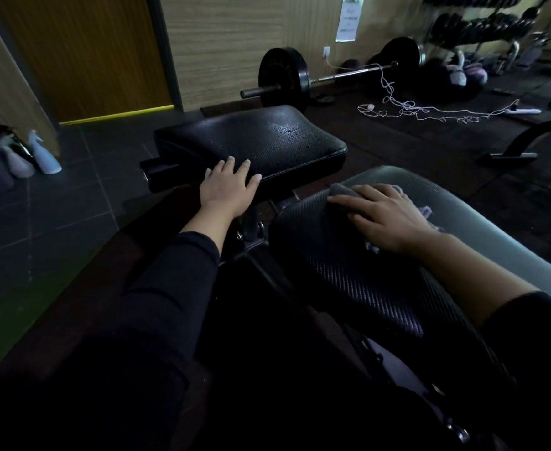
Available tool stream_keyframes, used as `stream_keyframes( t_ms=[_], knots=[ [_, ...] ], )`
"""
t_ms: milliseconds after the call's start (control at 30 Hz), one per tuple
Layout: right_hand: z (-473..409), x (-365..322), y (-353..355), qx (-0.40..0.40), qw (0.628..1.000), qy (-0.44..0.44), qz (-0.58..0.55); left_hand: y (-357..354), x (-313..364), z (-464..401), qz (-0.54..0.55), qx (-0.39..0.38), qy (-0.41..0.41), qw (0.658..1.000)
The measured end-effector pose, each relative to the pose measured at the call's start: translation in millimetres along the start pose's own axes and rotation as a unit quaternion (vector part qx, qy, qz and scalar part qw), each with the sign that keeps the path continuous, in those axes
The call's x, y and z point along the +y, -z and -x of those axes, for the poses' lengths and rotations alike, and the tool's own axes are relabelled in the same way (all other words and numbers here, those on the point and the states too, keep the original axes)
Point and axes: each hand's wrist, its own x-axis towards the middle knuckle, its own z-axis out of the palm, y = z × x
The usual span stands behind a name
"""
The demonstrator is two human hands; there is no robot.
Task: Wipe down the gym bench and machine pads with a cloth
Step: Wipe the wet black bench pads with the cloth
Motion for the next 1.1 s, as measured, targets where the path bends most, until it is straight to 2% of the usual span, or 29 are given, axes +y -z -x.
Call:
stream_keyframes(
  t_ms=[100,267,567,933,1100],
  knots=[
    [-10.3,-13.9,-1.7,0.024,0.999,-0.037,0.017,3.1,11.4,9.0,-0.009,0.005,-0.017,1.000],
    [-4.2,-13.6,2.8,0.022,0.997,-0.066,-0.014,16.3,50.4,31.7,0.043,0.006,-0.056,0.997],
    [14.1,-27.7,14.2,-0.003,0.972,-0.235,-0.013,34.2,107.5,71.2,0.068,-0.019,-0.099,0.993],
    [72.9,-5.0,30.5,0.056,0.973,-0.219,-0.055,39.0,163.1,118.3,0.033,0.008,-0.150,0.988],
    [82.2,6.3,50.9,0.025,0.966,-0.235,-0.102,60.6,190.1,113.1,0.015,-0.042,-0.151,0.988]
  ],
)
